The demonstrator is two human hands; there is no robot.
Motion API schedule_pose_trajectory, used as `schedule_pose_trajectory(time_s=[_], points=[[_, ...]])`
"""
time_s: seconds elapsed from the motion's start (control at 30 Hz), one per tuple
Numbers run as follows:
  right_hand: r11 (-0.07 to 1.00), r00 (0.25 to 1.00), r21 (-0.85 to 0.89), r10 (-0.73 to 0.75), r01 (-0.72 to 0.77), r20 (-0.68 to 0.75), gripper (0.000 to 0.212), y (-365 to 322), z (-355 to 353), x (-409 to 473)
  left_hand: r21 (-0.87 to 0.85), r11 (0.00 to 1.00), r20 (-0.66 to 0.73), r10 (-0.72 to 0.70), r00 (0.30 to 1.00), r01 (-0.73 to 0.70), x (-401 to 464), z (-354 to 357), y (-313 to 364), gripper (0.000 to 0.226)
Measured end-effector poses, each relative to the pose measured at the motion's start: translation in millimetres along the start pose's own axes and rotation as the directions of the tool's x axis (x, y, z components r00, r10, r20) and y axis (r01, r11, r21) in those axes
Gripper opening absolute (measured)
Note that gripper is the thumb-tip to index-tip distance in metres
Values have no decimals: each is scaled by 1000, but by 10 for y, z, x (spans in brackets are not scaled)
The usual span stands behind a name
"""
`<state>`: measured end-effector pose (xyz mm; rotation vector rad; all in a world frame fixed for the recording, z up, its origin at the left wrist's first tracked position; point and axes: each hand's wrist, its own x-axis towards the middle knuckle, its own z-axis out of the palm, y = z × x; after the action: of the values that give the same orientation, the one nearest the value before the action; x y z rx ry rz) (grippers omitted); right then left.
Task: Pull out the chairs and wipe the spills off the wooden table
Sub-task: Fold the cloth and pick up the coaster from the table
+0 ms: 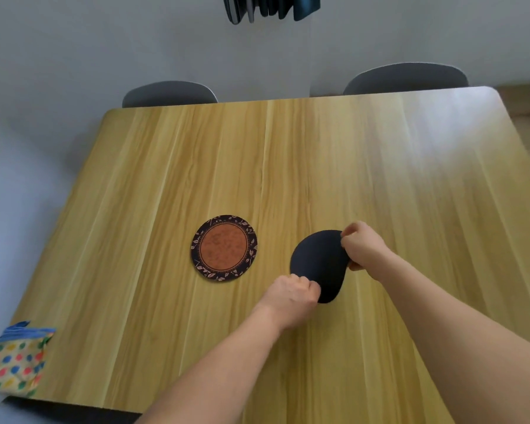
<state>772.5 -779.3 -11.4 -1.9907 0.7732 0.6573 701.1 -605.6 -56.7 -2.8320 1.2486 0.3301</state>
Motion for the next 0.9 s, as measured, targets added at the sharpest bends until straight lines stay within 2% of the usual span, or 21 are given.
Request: schedule_pose_trajectory(time_s=[0.03, 0.07, 0.13, 0.17, 0.23, 0.27, 0.33, 0.4, 0.47, 0.5, 0.6, 0.63, 0.73, 0.8, 0.9], points=[[997, 999, 73, 14, -16, 35, 24, -83, -51, -30, -162, 979, 45, -119, 992, 125, -25, -48, 24, 17], [987, 996, 156, 32, -44, 77, 23, -182, -116, -67, -340, 903, 104, -242, 965, 263, -48, -120, 40, 22], [970, 988, 233, 32, -66, 148, 30, -349, -206, -109, -614, 615, 268, -428, 863, 495, -81, -172, 62, 30], [980, 986, 193, 9, -42, 166, 33, -436, -235, -128, -720, 417, 318, -512, 798, 555, -92, -178, 53, 30], [998, 982, 6, -62, 62, 178, 31, -599, -252, -151, -856, -9, 408, -628, 663, 518, -106, -267, 24, 17], [982, 980, -136, -111, 134, 164, 28, -683, -245, -137, -876, -154, 435, -662, 610, 458, -108, -299, -18, 12], [883, 970, -401, -213, 243, 119, 26, -814, -193, -74, -864, -315, 496, -670, 552, 394, -90, -349, -131, 11], [775, 957, -568, -277, 277, 89, 33, -883, -61, 30, -834, -414, 552, -637, 539, 365, -71, -344, -250, 13], [711, 944, -633, -311, 306, 107, 35, -884, 135, 149, -802, -445, 598, -613, 517, 399, -66, -270, -364, 16], [701, 940, -637, -316, 321, 125, 35, -853, 228, 187, -790, -404, 607, -623, 494, 462, -79, -225, -405, 19], [679, 933, -651, -332, 340, 140, 37, -700, 521, 348, -718, -168, 577, -686, 443, 675, -101, -9, -534, 28], [677, 933, -655, -334, 336, 133, 38, -664, 606, 379, -697, -139, 576, -691, 436, 703, -104, 55, -568, 29], [668, 928, -671, -362, 322, 86, 39, -576, 760, 470, -670, -89, 580, -683, 445, 737, -85, 151, -653, 32], [649, 919, -695, -392, 311, 45, 38, -555, 760, 508, -637, -15, 574, -677, 460, 771, -62, 159, -686, 35], [662, 907, -676, -421, 324, 23, 37, -529, 743, 505, -554, 159, 521, -700, 489, 817, -56, 163, -746, 40]])
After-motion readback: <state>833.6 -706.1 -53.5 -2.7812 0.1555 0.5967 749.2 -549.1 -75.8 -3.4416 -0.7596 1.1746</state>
